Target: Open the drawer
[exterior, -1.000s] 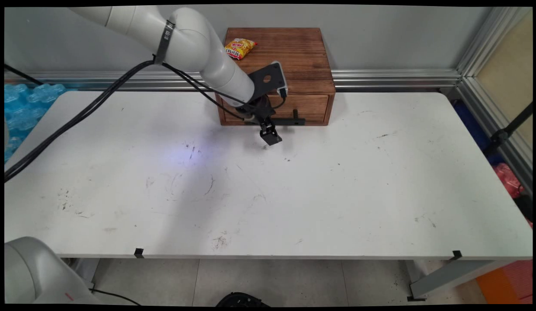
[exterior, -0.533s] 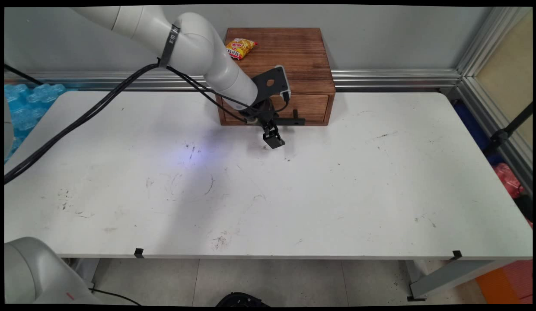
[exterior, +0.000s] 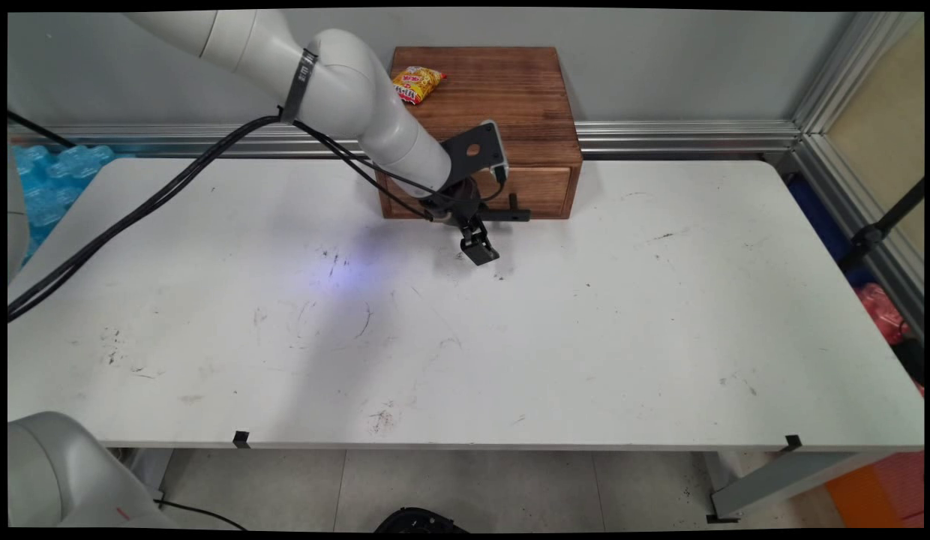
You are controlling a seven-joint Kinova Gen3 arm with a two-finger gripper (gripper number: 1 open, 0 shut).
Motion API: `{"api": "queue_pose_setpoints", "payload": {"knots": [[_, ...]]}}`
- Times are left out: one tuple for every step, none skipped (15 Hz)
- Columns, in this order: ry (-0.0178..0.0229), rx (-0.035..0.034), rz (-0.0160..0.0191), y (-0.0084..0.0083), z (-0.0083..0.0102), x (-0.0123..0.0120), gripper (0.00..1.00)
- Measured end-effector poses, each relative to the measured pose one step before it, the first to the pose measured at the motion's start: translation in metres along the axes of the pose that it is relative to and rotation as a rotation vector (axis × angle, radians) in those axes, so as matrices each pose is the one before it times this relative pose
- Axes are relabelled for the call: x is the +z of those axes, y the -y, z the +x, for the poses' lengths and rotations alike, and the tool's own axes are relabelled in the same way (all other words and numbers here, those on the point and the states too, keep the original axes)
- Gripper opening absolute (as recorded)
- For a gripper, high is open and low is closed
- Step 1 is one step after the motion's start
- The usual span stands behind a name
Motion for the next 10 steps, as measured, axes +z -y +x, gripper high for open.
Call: {"api": "queue_pose_setpoints", "payload": {"knots": [[-0.00143,0.00021,-0.00358,-0.00132,0.00114,0.00056,1.00],[-0.00137,-0.00079,-0.00384,-0.00171,0.00069,0.00013,1.00],[-0.00080,-0.00145,-0.00294,-0.00143,0.00008,-0.00020,1.00],[-0.00087,-0.00148,-0.00398,-0.00193,0.00032,-0.00022,1.00],[-0.00119,-0.00087,-0.00432,-0.00220,0.00060,-0.00038,1.00],[-0.00133,-0.00012,-0.00474,-0.00238,0.00103,-0.00028,1.00],[-0.00057,-0.00121,-0.00378,-0.00207,0.00000,-0.00070,1.00],[-0.00059,-0.00086,-0.00461,-0.00252,0.00035,-0.00083,1.00],[-0.00063,-0.00037,-0.00509,-0.00267,0.00045,-0.00086,1.00],[-0.00049,-0.00036,-0.00465,-0.00257,0.00036,-0.00089,1.00]]}}
